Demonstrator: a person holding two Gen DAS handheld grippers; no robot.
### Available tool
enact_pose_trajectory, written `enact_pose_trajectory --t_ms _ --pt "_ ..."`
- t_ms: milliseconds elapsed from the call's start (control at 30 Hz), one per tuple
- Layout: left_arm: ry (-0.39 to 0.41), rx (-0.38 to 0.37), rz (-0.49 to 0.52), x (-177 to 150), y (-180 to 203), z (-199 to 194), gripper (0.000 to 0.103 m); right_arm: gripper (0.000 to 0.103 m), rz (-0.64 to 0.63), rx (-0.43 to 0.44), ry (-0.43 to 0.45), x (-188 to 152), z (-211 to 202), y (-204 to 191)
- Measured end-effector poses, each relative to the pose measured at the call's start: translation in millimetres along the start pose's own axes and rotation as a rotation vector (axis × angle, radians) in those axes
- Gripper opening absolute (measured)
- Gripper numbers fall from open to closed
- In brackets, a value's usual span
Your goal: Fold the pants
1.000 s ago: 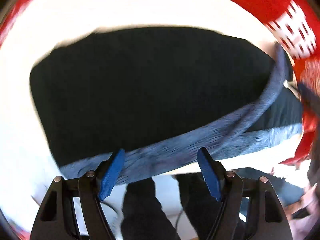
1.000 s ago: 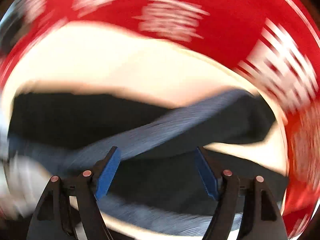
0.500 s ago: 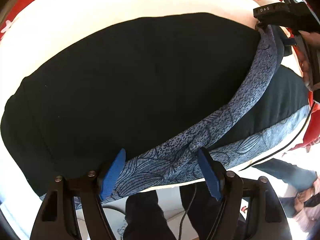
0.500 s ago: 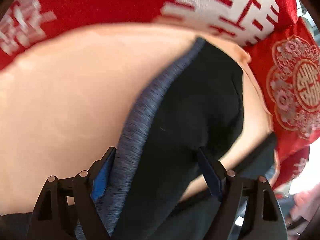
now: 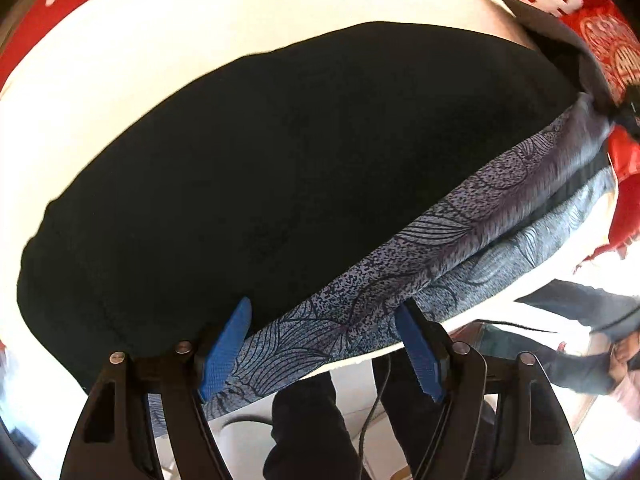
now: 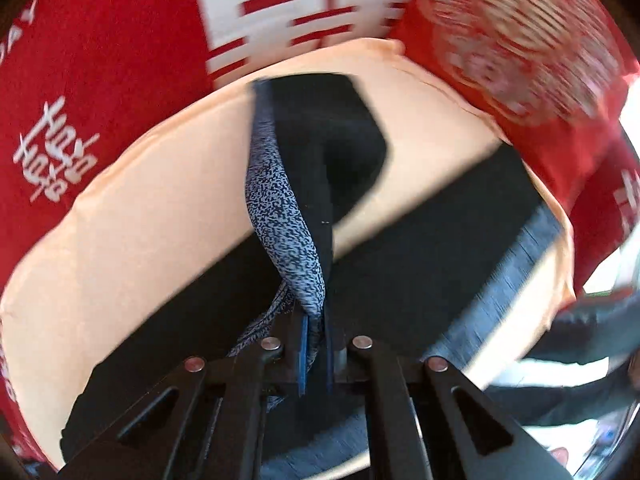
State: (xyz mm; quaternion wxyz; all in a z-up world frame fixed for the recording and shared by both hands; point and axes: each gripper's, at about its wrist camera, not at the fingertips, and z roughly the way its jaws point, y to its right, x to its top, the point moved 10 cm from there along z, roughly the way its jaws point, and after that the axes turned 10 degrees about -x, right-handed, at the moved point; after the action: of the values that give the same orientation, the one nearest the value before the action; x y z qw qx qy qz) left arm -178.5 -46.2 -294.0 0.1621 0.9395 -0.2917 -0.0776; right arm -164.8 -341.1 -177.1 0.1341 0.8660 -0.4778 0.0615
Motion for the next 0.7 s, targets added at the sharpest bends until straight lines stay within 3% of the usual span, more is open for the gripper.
enact_pose_trajectory --t_ms 100,267,367,433,467,500,533,567,600,700 --pt "-0.014 0.009 0.035 1 4 0 0.075 0.007 0.076 -0.043 -0.051 -26 22 34" --pt "-0.032 0.027 0.086 2 11 3 0.075 0.007 0.164 -0.135 -0.216 -78 78 74" --pt "-0.042 0.036 0.111 4 16 4 0.075 0.007 0.166 -0.101 -0.218 -79 77 82" --pt "-0.043 0.043 0.128 3 22 10 0.075 0.011 0.122 -0.086 -0.156 -62 63 79" --pt "-0.043 0.044 0.13 3 25 11 0.075 0.018 0.085 -0.093 -0.107 -51 53 76" --pt "-0.045 0.044 0.129 5 27 13 0.075 0.045 0.045 -0.106 -0.056 -39 44 73" --pt "-0.044 0.042 0.127 6 30 13 0.075 0.084 0.004 -0.127 0.003 -25 34 69" --pt "-0.043 0.04 0.125 6 32 14 0.075 0.092 -0.034 -0.14 0.065 -13 26 64" --pt "-0.041 0.037 0.125 -4 35 19 0.075 0.093 -0.106 -0.153 0.138 3 16 53" --pt "-0.037 0.024 0.121 8 42 4 0.075 0.092 -0.282 -0.18 0.225 28 11 22"
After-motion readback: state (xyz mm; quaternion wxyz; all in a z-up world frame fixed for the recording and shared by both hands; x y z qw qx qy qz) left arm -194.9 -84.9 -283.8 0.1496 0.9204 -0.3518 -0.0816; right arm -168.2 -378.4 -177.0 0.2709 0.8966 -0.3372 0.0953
